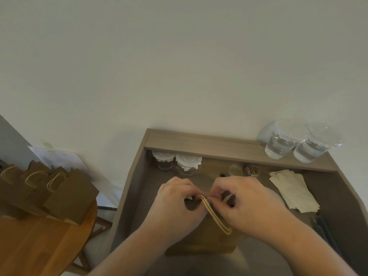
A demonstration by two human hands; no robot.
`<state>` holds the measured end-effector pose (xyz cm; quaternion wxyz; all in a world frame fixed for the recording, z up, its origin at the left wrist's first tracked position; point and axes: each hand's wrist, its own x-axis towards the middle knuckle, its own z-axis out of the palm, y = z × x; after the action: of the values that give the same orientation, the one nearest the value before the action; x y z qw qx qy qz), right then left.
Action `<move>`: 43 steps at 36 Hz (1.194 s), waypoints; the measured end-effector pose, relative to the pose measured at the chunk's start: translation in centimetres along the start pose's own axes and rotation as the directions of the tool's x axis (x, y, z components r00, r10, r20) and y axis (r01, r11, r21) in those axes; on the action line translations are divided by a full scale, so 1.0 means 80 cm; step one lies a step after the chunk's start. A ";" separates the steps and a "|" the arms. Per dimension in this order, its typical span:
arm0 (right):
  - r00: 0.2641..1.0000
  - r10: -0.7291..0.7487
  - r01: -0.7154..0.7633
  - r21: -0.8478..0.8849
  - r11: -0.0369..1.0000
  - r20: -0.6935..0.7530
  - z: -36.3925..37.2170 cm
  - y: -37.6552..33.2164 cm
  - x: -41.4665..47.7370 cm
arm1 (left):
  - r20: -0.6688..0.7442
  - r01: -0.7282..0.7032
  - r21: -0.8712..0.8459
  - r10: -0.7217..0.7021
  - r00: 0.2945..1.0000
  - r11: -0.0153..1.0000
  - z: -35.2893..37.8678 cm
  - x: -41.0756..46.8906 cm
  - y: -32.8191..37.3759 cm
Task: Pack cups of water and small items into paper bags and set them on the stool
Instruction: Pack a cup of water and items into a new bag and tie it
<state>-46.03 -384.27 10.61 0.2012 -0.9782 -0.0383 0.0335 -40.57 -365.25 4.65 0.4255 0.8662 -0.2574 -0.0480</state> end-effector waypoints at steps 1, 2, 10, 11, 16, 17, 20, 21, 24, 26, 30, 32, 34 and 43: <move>1.000 0.007 -0.007 -0.004 1.000 0.009 -0.001 -0.002 0.000 | 0.008 0.004 0.001 -0.004 1.000 1.000 0.000 0.000 -0.001; 1.000 0.017 -0.017 -0.003 1.000 0.018 -0.002 -0.004 0.001 | 0.013 0.005 0.003 -0.005 1.000 1.000 -0.001 0.000 -0.001; 0.996 0.069 -0.066 -0.041 0.997 0.054 -0.005 -0.011 0.005 | 0.060 -0.006 0.044 0.003 0.998 0.999 -0.005 0.004 -0.006; 0.995 0.075 -0.073 -0.042 0.996 0.064 -0.005 -0.011 0.006 | 0.068 -0.005 0.046 0.002 0.998 0.999 -0.006 0.004 -0.007; 0.985 0.110 -0.105 -0.042 0.994 0.135 -0.005 -0.010 0.012 | 0.106 -0.012 0.058 0.006 0.994 0.998 -0.005 0.004 -0.010; 0.982 0.117 -0.110 -0.051 0.993 0.149 -0.005 -0.009 0.014 | 0.114 -0.016 0.055 0.010 0.993 0.998 -0.006 0.004 -0.010; 0.973 0.129 -0.111 -0.102 0.989 0.192 -0.005 -0.010 0.019 | 0.135 -0.024 0.012 0.022 0.991 1.000 -0.010 0.004 -0.011; 0.972 0.132 -0.111 -0.114 0.987 0.196 -0.005 -0.011 0.021 | 0.136 -0.025 -0.011 0.027 0.990 1.000 -0.012 0.004 -0.011; 0.968 0.134 -0.112 -0.114 0.987 0.211 -0.005 -0.014 0.027 | 0.133 -0.055 -0.019 0.057 0.990 0.998 -0.020 0.004 -0.013; 0.959 0.149 -0.124 -0.119 0.985 0.241 -0.004 -0.018 0.031 | 0.151 -0.077 0.000 0.077 0.986 0.997 -0.024 0.003 -0.012; 0.943 0.148 -0.124 -0.099 0.987 0.298 -0.007 -0.015 0.038 | 0.199 -0.057 0.052 0.046 0.979 0.997 -0.033 -0.004 -0.018; 0.945 0.120 -0.124 -0.005 0.992 0.303 -0.017 -0.003 0.032 | 0.238 -0.022 0.067 0.006 0.971 0.997 -0.042 -0.009 -0.027; 0.964 0.111 -0.154 0.167 0.974 0.242 -0.030 0.012 0.018 | 0.263 0.026 0.047 -0.037 0.964 0.999 -0.053 -0.013 -0.035; 0.969 0.212 -0.245 0.432 0.868 0.123 0.007 0.057 -0.046 | 0.197 0.162 -0.149 -0.131 0.972 0.976 -0.055 -0.017 -0.048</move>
<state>-49.49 -388.53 8.49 0.4119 -0.9023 0.0791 0.0999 -38.84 -359.52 4.34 0.4645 0.8367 -0.2266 -0.1811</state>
